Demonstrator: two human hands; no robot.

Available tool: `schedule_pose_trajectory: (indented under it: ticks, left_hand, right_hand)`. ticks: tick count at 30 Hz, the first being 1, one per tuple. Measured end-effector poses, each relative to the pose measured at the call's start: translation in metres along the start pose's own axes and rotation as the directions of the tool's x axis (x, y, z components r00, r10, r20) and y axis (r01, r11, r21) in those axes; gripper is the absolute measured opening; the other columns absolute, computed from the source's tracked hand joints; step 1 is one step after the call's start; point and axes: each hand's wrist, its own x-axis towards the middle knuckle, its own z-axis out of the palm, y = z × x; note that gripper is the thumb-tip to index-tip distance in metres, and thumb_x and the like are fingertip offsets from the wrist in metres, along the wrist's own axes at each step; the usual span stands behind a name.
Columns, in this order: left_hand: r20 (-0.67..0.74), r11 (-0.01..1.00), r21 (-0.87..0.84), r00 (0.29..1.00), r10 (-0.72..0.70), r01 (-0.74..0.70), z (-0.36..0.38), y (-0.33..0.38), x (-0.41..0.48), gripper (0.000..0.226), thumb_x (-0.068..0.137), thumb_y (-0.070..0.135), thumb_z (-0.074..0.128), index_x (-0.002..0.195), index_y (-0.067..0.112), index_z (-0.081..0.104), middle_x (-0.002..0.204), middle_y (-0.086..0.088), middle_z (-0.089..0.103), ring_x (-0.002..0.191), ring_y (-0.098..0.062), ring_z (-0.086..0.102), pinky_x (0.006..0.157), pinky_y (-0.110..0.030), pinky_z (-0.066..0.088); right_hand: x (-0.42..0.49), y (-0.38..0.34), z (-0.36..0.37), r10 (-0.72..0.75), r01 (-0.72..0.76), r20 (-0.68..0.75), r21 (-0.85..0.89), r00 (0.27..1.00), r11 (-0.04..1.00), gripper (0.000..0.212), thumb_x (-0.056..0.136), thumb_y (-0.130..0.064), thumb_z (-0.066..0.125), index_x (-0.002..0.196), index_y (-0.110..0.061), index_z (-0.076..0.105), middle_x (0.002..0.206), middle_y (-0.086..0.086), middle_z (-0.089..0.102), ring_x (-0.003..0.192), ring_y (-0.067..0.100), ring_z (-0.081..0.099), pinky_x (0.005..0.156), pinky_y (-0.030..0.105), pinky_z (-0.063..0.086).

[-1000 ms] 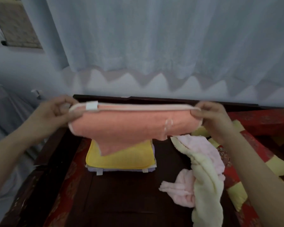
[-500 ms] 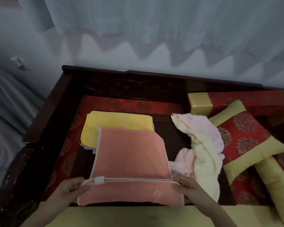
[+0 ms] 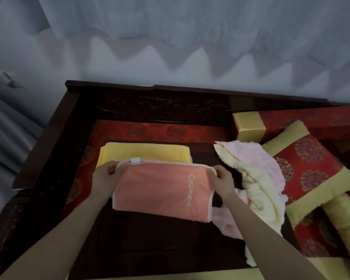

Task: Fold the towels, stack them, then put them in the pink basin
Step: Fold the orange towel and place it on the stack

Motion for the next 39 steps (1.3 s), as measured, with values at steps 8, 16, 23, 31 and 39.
schedule_pose_trajectory:
  ticks: [8,16,23,31,39]
  left_hand:
    - [-0.091,0.963,0.038,0.961,-0.262,0.267,0.016,-0.034,-0.005,0.051,0.069,0.041,0.079,0.105,0.013,0.054,0.098,0.000,0.059,0.090,-0.022,0.058,0.073,-0.033,0.044]
    - [0.242,0.912,-0.116,0.902,-0.357,0.392,0.005,-0.020,0.008,0.030,0.076,0.021,0.076,0.100,0.016,0.059,0.098,-0.005,0.062,0.086,-0.021,0.061,0.066,-0.033,0.051]
    - [0.170,0.972,0.167,0.975,0.140,-0.168,-0.020,-0.010,-0.031,0.022,0.092,0.021,0.056,0.089,0.032,0.037,0.064,0.001,0.065,0.061,-0.010,0.066,0.043,-0.024,0.046]
    - [0.043,0.993,0.061,0.994,0.098,-0.100,-0.063,0.029,0.042,0.019,0.087,0.028,0.064,0.090,0.014,0.051,0.079,-0.006,0.060,0.067,-0.011,0.056,0.059,-0.026,0.044]
    - [0.046,0.956,0.184,0.970,-0.238,0.226,-0.042,-0.024,0.105,0.047,0.085,0.021,0.067,0.124,0.004,0.046,0.120,-0.019,0.057,0.106,-0.035,0.057,0.088,-0.044,0.048]
  right_hand:
    - [0.018,0.026,0.019,0.338,-0.364,0.260,0.055,0.904,0.930,0.048,0.079,-0.037,0.073,0.119,-0.022,0.052,0.110,0.004,0.060,0.096,0.015,0.061,0.081,0.028,0.048]
    - [0.014,0.029,0.015,0.356,-0.389,0.189,0.191,0.915,0.901,0.023,0.070,-0.017,0.082,0.085,-0.004,0.070,0.089,0.016,0.073,0.083,0.029,0.068,0.075,0.041,0.056]
    - [-0.034,-0.017,-0.002,-0.110,0.116,0.060,-0.104,0.992,0.988,0.024,0.093,-0.034,0.052,0.081,-0.015,0.044,0.061,0.004,0.051,0.055,0.009,0.054,0.055,0.021,0.041]
    - [0.005,-0.083,0.018,-0.162,0.165,0.071,-0.046,0.984,0.985,0.031,0.094,-0.034,0.052,0.098,-0.003,0.051,0.084,0.008,0.060,0.077,0.016,0.057,0.069,0.031,0.045]
    - [0.046,-0.072,0.069,0.070,-0.056,0.140,-0.099,0.988,0.994,0.036,0.091,-0.017,0.052,0.125,-0.012,0.039,0.106,0.004,0.056,0.087,0.016,0.055,0.073,0.030,0.044]
